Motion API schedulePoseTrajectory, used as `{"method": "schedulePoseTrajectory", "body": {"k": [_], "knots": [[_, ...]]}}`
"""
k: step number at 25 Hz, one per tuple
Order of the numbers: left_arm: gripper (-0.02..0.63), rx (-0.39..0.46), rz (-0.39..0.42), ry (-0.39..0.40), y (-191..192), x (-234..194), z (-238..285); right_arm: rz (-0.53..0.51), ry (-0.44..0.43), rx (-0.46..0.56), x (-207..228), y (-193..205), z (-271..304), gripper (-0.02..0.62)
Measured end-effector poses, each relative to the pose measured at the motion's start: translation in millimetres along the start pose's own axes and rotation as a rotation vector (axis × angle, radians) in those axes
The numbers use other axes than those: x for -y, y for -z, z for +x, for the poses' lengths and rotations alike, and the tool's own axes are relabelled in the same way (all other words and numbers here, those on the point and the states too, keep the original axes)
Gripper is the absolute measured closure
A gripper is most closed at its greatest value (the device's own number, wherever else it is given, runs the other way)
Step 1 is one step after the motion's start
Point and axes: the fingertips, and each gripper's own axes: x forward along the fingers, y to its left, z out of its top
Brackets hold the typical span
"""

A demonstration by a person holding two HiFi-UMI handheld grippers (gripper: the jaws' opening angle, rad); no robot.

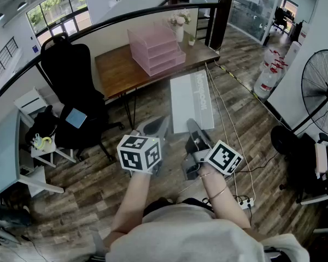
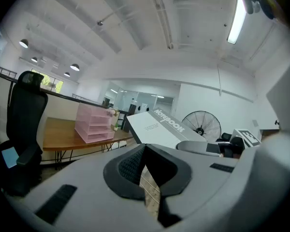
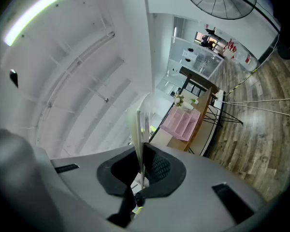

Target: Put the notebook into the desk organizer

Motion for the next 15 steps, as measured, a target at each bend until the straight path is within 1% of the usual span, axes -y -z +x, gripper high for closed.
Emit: {"method": "schedulePoseTrajectory", "body": {"k": [4, 12, 15], "knots": [[0.598, 0.013, -0.017, 0.012, -3, 5, -1, -0.01, 0.015, -0.021, 2, 3, 0, 0.577], [0.598, 0.014, -0.033, -0.008, -2, 1, 5, -0.017, 0.022, -0.028, 6, 0, -1, 0.577], [0.598, 0.007, -0.02, -0.007, -1, 4, 10, -0.029, 0.018, -0.03, 6, -2, -1, 0.577]]}}
